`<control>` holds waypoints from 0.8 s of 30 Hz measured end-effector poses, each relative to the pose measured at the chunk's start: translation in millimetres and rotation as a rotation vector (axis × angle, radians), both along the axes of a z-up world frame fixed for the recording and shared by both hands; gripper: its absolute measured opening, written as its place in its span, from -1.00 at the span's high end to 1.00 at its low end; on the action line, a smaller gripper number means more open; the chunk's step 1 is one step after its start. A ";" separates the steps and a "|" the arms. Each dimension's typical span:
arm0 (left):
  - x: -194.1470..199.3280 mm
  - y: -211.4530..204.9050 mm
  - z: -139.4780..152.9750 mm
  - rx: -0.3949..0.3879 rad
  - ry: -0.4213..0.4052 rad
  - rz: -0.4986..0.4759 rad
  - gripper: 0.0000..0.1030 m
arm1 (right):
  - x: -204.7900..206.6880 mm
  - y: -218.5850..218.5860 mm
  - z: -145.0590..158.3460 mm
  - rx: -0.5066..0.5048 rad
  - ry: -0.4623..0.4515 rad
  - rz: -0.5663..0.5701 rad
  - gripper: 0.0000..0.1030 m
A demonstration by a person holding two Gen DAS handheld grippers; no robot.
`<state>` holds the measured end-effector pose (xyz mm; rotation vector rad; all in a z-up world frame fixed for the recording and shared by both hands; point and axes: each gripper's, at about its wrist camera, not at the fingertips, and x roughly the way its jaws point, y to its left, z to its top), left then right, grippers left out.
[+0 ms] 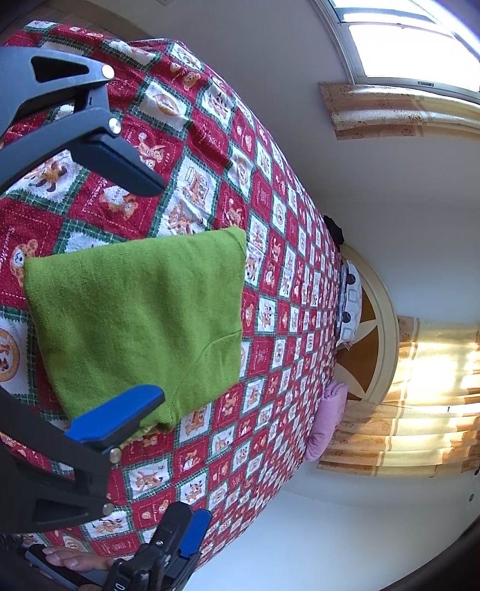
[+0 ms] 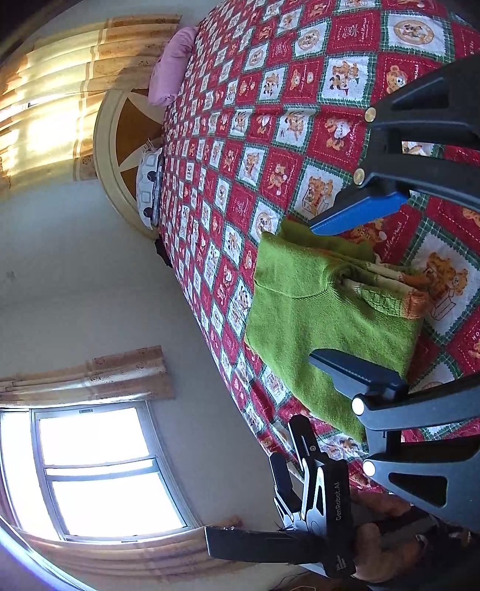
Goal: Fold small clothes
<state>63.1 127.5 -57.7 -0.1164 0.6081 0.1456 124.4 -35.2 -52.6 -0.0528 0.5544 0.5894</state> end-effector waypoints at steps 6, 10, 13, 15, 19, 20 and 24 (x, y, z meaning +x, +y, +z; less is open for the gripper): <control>-0.3 -0.4 -0.8 -0.001 0.000 0.000 -1.00 | -1.4 1.0 0.3 0.000 -0.001 0.005 -0.26; 0.1 0.3 -2.0 -0.001 0.004 -0.001 -1.00 | -4.9 3.6 0.4 -0.001 -0.003 0.011 -0.26; 0.2 -0.1 -1.9 0.001 0.005 0.000 -1.00 | -6.4 5.4 0.5 -0.002 -0.008 0.015 -0.26; 0.5 0.1 -2.5 -0.002 0.007 -0.003 -1.00 | -6.8 6.2 0.3 -0.002 -0.007 0.017 -0.26; 0.3 0.4 -3.7 0.000 0.010 -0.005 -1.00 | -6.8 6.8 -0.4 -0.002 -0.007 0.018 -0.26; 0.2 0.2 -3.7 0.000 0.010 -0.003 -1.00 | -7.0 7.1 -0.4 -0.002 -0.007 0.017 -0.26; 0.3 0.1 -4.1 0.002 0.008 -0.003 -1.00 | -6.9 7.4 -0.3 -0.003 -0.007 0.017 -0.26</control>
